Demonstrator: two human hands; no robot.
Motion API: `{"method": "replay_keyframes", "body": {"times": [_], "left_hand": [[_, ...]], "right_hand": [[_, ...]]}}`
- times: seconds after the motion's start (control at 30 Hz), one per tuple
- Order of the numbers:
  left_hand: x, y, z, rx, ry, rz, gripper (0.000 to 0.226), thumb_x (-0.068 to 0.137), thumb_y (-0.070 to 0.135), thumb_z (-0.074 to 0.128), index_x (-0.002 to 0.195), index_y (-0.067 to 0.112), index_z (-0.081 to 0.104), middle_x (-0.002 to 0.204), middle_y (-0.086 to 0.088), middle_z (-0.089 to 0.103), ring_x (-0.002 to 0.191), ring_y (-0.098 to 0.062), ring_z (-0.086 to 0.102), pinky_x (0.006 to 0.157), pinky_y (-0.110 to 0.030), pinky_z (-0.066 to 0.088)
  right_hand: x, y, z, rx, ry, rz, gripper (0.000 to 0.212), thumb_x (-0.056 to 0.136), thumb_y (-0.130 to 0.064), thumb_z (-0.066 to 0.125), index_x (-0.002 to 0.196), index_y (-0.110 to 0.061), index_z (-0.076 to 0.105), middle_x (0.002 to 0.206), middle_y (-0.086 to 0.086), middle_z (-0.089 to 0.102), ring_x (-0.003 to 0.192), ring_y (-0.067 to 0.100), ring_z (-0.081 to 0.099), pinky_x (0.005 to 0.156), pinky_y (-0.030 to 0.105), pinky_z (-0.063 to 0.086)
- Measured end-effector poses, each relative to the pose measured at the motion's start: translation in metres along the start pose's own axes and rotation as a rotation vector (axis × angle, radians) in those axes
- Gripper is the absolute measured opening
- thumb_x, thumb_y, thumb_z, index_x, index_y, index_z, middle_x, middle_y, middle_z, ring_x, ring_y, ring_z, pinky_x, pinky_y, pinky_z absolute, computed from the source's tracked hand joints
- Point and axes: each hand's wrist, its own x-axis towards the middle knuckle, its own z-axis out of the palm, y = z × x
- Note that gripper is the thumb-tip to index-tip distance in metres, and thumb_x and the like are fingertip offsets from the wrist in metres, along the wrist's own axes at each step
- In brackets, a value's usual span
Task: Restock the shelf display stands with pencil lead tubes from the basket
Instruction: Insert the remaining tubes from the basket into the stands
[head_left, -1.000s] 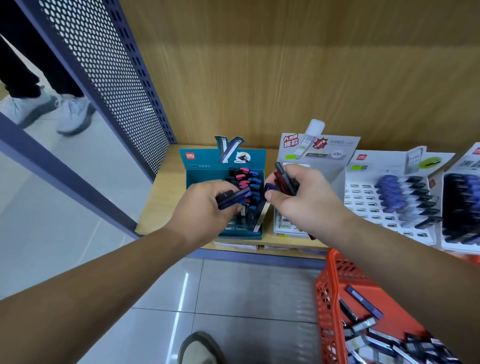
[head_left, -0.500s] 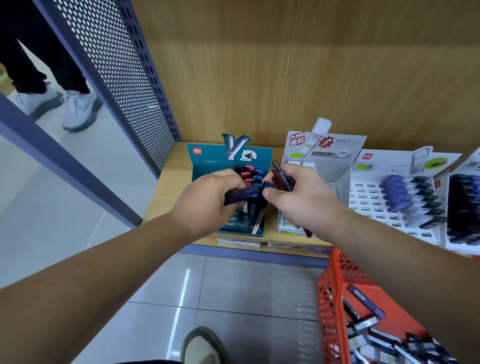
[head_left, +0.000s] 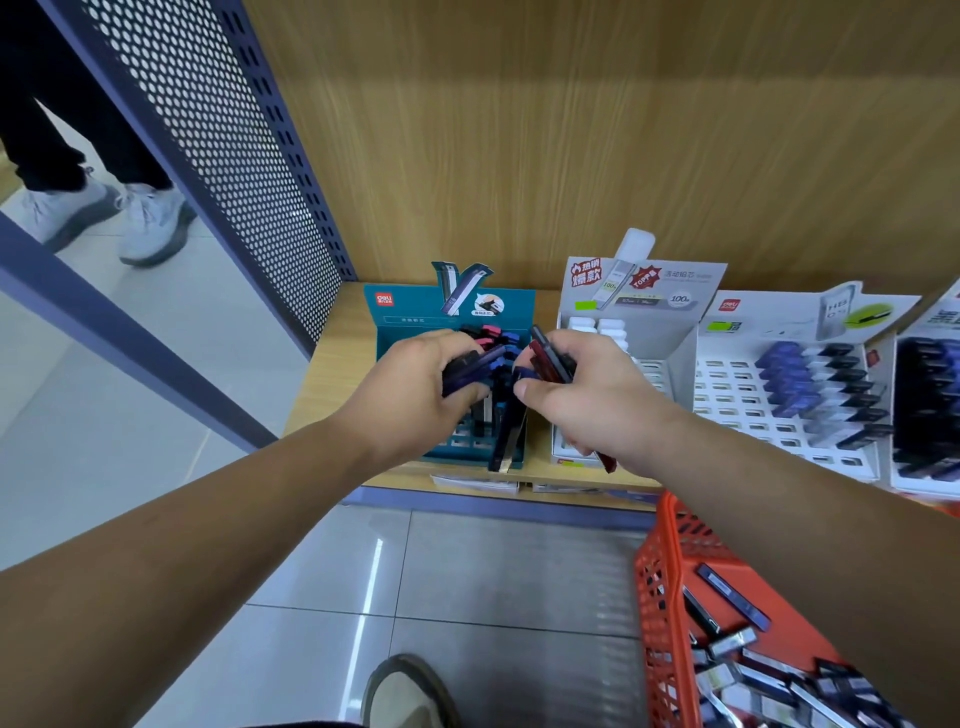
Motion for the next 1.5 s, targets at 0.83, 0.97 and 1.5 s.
{"method": "replay_keyframes", "body": {"times": [0.83,0.97,1.5], "left_hand": [[0.004,-0.031,-0.043,0.023,0.199,-0.156,0.013,0.095,0.024,0.071,0.091,0.024,0.059,0.076,0.001,0.059,0.066,-0.009,0.052,0.061,-0.029,0.043],[0.015,-0.049,-0.025,0.028,0.216,-0.136,0.012,0.093,0.025,0.072,0.091,0.027,0.061,0.074,0.007,0.060,0.070,-0.014,0.057,0.066,-0.036,0.051],[0.021,-0.062,-0.015,-0.027,0.188,-0.077,0.015,0.094,0.022,0.074,0.090,0.031,0.063,0.066,0.006,0.057,0.059,-0.009,0.047,0.060,-0.034,0.047]], "right_hand": [[0.021,-0.023,0.013,-0.057,0.065,-0.154,0.008,0.096,-0.016,0.068,0.092,-0.022,0.066,0.067,-0.011,0.064,0.058,0.005,0.058,0.056,0.020,0.048],[0.021,-0.011,0.021,-0.133,0.117,-0.187,0.005,0.095,-0.015,0.070,0.095,-0.018,0.066,0.087,0.014,0.067,0.074,0.025,0.062,0.067,0.035,0.052],[0.028,-0.005,0.018,-0.079,0.118,-0.137,0.006,0.095,-0.016,0.072,0.093,-0.021,0.067,0.072,-0.001,0.060,0.050,0.002,0.050,0.046,0.012,0.041]]}}
